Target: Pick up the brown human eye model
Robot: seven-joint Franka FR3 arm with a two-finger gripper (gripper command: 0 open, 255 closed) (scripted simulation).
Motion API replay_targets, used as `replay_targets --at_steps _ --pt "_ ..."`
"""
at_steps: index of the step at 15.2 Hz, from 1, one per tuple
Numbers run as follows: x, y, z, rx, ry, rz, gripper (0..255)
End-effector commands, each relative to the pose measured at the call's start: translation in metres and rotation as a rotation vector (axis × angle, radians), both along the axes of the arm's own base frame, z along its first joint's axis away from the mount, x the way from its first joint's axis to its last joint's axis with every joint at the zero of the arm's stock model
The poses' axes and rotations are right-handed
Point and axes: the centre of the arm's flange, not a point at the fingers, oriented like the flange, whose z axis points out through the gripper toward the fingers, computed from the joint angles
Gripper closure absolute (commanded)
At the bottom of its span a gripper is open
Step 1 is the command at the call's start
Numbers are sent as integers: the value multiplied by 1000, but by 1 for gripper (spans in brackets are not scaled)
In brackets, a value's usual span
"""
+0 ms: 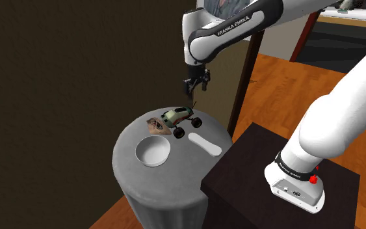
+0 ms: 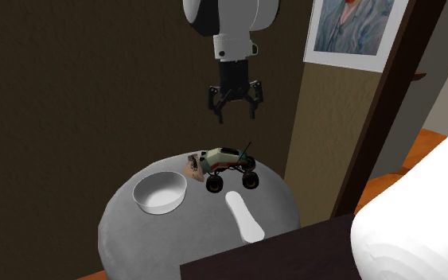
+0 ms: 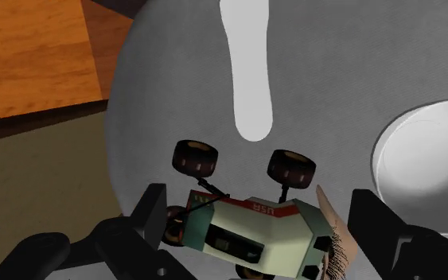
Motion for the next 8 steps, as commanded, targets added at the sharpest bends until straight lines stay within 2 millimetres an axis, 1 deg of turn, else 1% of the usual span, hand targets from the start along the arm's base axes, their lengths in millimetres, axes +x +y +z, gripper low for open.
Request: replay_targets --at_steps 1,8 --pt "17 10 -18 -4 -3 8 0" --pt "81 39 -77 -18 -11 33 0"
